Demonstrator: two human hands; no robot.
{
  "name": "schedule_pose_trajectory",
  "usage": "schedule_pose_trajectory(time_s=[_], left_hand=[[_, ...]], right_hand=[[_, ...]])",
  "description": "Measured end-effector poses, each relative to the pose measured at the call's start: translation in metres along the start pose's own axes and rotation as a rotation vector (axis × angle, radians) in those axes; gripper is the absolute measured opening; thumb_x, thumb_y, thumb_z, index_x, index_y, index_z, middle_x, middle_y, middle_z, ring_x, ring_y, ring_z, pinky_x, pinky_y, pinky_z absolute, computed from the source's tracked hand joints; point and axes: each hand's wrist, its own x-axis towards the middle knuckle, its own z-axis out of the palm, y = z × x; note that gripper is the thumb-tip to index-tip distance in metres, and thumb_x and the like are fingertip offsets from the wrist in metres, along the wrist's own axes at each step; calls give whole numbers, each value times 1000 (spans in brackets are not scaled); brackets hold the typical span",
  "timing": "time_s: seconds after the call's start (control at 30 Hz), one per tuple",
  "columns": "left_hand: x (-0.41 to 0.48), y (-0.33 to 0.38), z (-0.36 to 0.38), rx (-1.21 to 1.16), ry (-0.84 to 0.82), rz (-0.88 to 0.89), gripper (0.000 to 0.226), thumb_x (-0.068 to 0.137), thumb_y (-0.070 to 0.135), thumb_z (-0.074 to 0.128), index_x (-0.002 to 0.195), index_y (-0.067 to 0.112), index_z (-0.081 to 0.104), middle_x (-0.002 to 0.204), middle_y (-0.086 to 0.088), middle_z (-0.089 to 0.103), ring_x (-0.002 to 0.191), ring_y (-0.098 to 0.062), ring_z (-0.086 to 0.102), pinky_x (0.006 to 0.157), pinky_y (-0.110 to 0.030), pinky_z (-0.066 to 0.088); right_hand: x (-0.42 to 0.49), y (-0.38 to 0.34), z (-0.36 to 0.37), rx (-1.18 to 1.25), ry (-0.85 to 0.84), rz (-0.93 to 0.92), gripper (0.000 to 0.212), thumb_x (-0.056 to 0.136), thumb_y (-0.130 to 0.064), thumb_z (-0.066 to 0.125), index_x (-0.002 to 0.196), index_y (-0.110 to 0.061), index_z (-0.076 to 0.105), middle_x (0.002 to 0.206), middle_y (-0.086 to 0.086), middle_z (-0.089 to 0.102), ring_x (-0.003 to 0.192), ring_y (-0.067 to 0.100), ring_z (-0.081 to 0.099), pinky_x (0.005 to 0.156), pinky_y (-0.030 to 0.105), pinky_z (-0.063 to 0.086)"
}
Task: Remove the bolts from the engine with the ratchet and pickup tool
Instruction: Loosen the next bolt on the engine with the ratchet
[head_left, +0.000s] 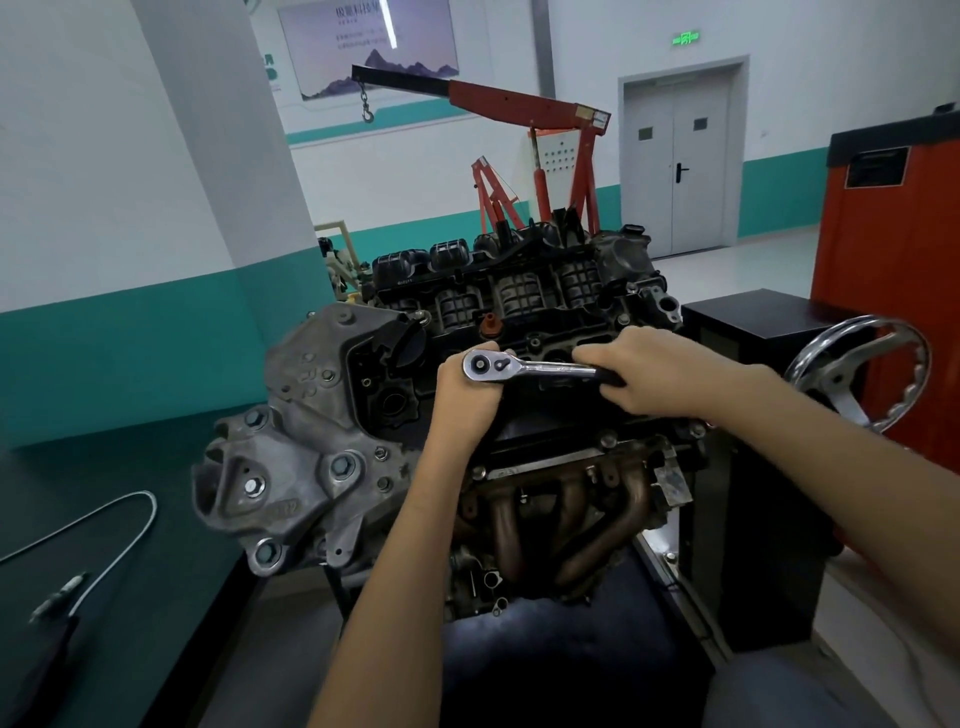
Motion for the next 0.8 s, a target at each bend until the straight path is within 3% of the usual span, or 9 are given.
schedule_pose_trajectory(time_s=[0.1, 0.17, 0.2, 0.27, 0.43, 0.57, 0.63, 0.73, 0.8], left_hand=[[-5, -1, 4, -127, 134, -48, 49, 95, 3, 54, 58, 21, 27, 50, 15, 30, 50, -1, 27, 49, -14, 25], [-6, -1, 8, -182, 191, -72, 48, 96, 4, 54, 61, 24, 28, 58, 12, 30, 54, -2, 26, 50, -14, 27], [-5, -2, 11, -203, 206, -83, 48, 97, 3, 53, 62, 24, 28, 60, 9, 29, 55, -3, 26, 52, -16, 27], [-5, 1, 17, -254, 251, -111, 46, 97, 1, 51, 62, 24, 30, 62, 6, 30, 54, -4, 29, 56, -17, 31], [-3, -1, 11, -84, 164, -11, 47, 96, 4, 53, 64, 20, 23, 60, 7, 19, 48, -3, 20, 49, -12, 23], [0, -8, -1, -49, 3, -31, 53, 94, 10, 58, 57, 27, 24, 50, 14, 23, 49, -3, 22, 48, -15, 22], [1, -9, -1, -41, -35, -32, 55, 94, 11, 60, 49, 30, 33, 48, 15, 31, 50, -1, 28, 51, -13, 27], [5, -8, 0, -28, -24, -35, 53, 91, 4, 57, 47, 34, 55, 50, 17, 50, 55, 2, 45, 60, -14, 38], [4, -9, 1, -65, 22, -39, 50, 91, 1, 55, 51, 30, 58, 54, 16, 55, 58, 2, 49, 61, -13, 40]], right_hand=[[-10, -22, 18, 100, 64, 94, 17, 86, -19, 57, 100, -28, 50, 64, -12, 38, 64, 20, 54, 55, 23, 36], [-25, -49, 43, 298, 115, 199, 16, 84, -20, 57, 88, -27, 43, 67, -3, 46, 64, 23, 56, 55, 28, 41], [-32, -64, 55, 440, 143, 253, 19, 83, -18, 57, 82, -24, 40, 66, 0, 49, 61, 18, 56, 54, 29, 44], [-39, -99, 76, 725, 219, 356, 25, 82, -10, 58, 73, -23, 38, 59, -2, 48, 50, 3, 51, 47, 13, 39], [-26, -159, 99, 1079, 282, 454, 12, 83, -3, 52, 91, -13, 51, 63, 2, 52, 51, 8, 52, 49, 15, 41], [-34, -111, 81, 830, 136, 341, 21, 81, -5, 54, 97, -19, 53, 70, 5, 51, 57, 16, 48, 50, 10, 37], [-35, -68, 58, 648, 77, 245, 22, 80, -4, 57, 94, -21, 55, 67, 3, 52, 55, 18, 50, 54, 22, 44], [-17, -14, 18, 189, 12, 147, 19, 85, -12, 58, 100, -24, 54, 68, -4, 51, 55, 13, 50, 53, 25, 40], [-6, -6, 7, 25, 54, 98, 18, 86, -17, 57, 102, -25, 52, 64, -11, 40, 60, 16, 46, 58, 27, 36]])
